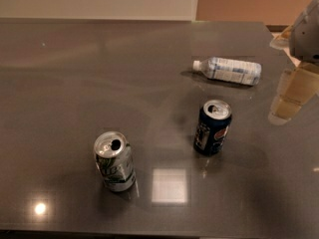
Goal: Move blue plastic bottle near pepsi can
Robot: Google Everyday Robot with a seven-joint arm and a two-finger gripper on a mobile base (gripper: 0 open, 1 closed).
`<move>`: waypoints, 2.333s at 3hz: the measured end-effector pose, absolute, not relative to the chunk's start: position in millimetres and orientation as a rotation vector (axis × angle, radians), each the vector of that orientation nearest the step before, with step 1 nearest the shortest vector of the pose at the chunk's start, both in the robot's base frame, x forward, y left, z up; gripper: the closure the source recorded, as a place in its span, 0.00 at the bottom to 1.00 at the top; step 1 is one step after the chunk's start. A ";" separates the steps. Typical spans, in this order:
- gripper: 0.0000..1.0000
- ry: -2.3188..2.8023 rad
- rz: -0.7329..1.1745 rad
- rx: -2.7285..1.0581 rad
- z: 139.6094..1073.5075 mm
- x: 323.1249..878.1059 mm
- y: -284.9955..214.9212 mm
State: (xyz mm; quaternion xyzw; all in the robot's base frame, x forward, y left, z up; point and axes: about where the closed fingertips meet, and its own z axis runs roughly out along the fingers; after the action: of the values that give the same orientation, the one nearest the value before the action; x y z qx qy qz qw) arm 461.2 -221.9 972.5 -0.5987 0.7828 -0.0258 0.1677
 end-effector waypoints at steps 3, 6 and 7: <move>0.00 2.221 -0.012 -1.690 949.2 561.4 -249.8; 0.00 2.269 0.017 -1.676 890.5 643.7 -271.4; 0.00 2.296 0.020 -1.683 874.2 660.7 -275.5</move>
Offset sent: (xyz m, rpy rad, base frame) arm 0.1077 -0.0346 -0.0223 0.0521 0.0294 0.0047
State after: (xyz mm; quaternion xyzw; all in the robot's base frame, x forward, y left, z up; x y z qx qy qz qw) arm 660.7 -275.5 874.2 -0.5849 0.7977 0.0069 0.1467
